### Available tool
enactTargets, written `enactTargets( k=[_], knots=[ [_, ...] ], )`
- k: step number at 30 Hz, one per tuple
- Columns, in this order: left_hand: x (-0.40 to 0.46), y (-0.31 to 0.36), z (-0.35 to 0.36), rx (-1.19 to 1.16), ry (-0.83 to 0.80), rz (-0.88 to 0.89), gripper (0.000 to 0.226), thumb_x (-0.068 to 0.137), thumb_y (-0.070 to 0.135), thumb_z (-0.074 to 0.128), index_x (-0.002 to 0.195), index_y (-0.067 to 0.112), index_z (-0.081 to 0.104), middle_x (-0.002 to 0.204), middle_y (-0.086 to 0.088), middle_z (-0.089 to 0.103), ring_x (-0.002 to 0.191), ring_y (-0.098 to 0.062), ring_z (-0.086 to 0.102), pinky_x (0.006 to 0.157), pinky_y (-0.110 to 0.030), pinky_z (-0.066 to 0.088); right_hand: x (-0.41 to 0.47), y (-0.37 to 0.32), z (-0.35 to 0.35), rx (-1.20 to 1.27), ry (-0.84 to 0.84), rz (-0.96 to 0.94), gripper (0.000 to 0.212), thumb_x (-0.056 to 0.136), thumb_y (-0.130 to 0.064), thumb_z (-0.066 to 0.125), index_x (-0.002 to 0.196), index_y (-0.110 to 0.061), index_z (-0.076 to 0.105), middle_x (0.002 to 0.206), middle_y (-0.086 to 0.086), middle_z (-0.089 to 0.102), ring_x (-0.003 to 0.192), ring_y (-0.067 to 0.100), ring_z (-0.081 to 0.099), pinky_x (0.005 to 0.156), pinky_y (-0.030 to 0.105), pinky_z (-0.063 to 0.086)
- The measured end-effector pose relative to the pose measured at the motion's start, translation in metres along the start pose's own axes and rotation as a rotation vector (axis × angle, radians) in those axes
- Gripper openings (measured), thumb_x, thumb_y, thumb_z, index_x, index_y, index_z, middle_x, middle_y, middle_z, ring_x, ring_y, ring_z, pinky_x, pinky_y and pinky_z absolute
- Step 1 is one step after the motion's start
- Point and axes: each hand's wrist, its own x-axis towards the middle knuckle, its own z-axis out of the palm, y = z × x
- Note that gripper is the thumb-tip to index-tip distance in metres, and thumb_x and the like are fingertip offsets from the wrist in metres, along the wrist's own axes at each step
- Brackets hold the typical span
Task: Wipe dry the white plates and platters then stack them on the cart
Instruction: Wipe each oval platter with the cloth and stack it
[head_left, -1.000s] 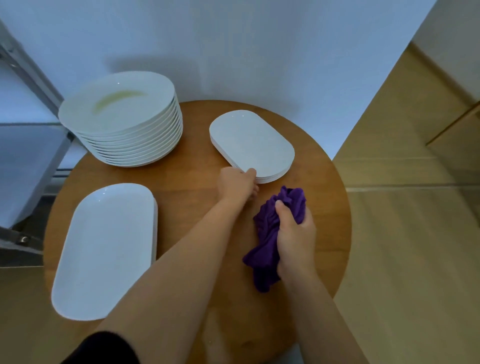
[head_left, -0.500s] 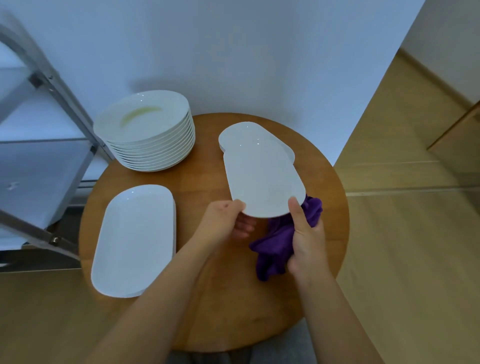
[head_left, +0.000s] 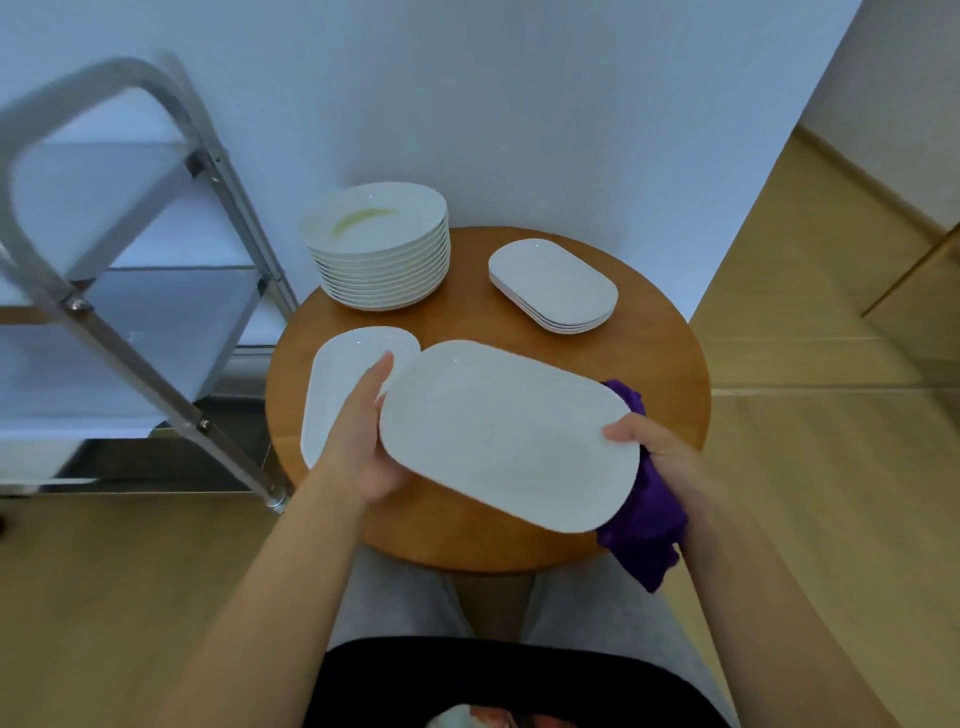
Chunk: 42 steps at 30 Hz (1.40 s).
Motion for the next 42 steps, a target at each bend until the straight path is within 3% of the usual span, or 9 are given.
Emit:
enactTargets(
  k=[4,10,14,19,25,29,34,38,42],
  knots=[
    [-0.012,-0.003,-0.015,-0.009,0.026,-0.028,0.054,0.081,0.039,0.064,0.131,0.024,0.05,0.128,-0.012,0.059,0.111,-0.032,0.059,0.076,-0.047,0.055,-0.01,0.002,0.017,-0.081,0.098,-0.029,0.028,0.08,-0.027,0.07,0.103,-0.014,0.063,0.076,0.006,0.074,0.064,0.022,0.07,0.057,0.029,0.051],
    [-0.023,-0.024,-0.022,-0.138,-0.027,0.103,0.045,0.088,0.036,0.06,0.131,0.024,0.05,0.128,-0.012,0.06,0.113,-0.034,0.059,0.083,-0.056,0.05,-0.014,-0.001,0.037,-0.252,0.531,-0.611,0.009,0.093,-0.042,0.049,0.093,-0.033,0.052,0.09,-0.008,0.062,0.083,0.014,0.06,0.066,0.028,0.045],
    [-0.027,-0.039,-0.015,-0.17,-0.02,0.175,0.033,0.09,0.043,0.054,0.118,0.026,0.058,0.111,-0.008,0.07,0.102,-0.031,0.066,0.08,-0.053,0.053,-0.015,0.005,0.054,-0.593,0.636,-0.783,0.051,0.093,-0.031,0.054,0.139,-0.019,0.034,0.118,-0.01,0.049,0.104,0.011,0.05,0.071,0.017,0.043],
    [-0.028,-0.06,0.002,-0.073,0.152,0.243,0.032,0.088,0.053,0.048,0.109,0.032,0.059,0.098,-0.001,0.074,0.087,-0.024,0.071,0.072,-0.043,0.058,-0.01,0.022,0.069,-1.236,0.712,-0.631,0.056,0.097,-0.03,0.047,0.145,-0.009,0.026,0.15,0.013,0.032,0.138,0.029,0.027,0.112,0.042,0.03],
    [-0.032,-0.074,0.011,0.057,0.129,0.214,0.047,0.087,0.058,0.042,0.121,0.029,0.057,0.108,-0.004,0.07,0.101,-0.027,0.066,0.081,-0.042,0.055,-0.017,0.049,0.107,-1.094,0.476,-0.772,0.057,0.1,-0.027,0.041,0.149,-0.008,0.02,0.155,0.009,0.025,0.143,0.025,0.02,0.116,0.037,0.02],
    [-0.037,-0.075,0.005,-0.024,0.022,0.294,0.043,0.094,0.044,0.04,0.124,0.018,0.057,0.115,-0.006,0.068,0.107,-0.021,0.064,0.085,-0.033,0.054,-0.026,0.065,0.139,-1.074,0.275,-0.996,0.049,0.094,-0.027,0.05,0.14,-0.01,0.042,0.143,0.007,0.047,0.133,0.022,0.039,0.112,0.035,0.029],
    [-0.043,-0.059,-0.005,-0.104,0.125,0.36,0.046,0.092,0.051,0.044,0.125,0.019,0.053,0.113,-0.008,0.065,0.102,-0.021,0.064,0.082,-0.034,0.054,-0.043,0.061,0.152,-0.928,0.074,-1.071,0.018,0.09,-0.03,0.052,0.096,-0.015,0.058,0.084,-0.004,0.059,0.076,0.007,0.054,0.07,0.018,0.042],
    [-0.047,-0.055,-0.005,-0.178,0.19,0.313,0.057,0.084,0.059,0.049,0.124,0.019,0.054,0.11,-0.009,0.065,0.099,-0.025,0.064,0.079,-0.035,0.057,-0.049,0.052,0.142,-0.952,-0.114,-1.001,0.013,0.084,-0.034,0.044,0.087,-0.023,0.049,0.076,-0.013,0.051,0.065,0.003,0.05,0.06,0.008,0.033],
    [-0.047,-0.052,-0.007,-0.207,0.229,0.206,0.06,0.074,0.065,0.056,0.117,0.023,0.057,0.108,-0.009,0.068,0.097,-0.028,0.066,0.075,-0.043,0.058,-0.048,0.046,0.116,-0.986,-0.299,-0.984,0.019,0.081,-0.029,0.048,0.073,-0.013,0.056,0.062,-0.007,0.053,0.059,0.01,0.052,0.054,0.022,0.042]
  ],
)
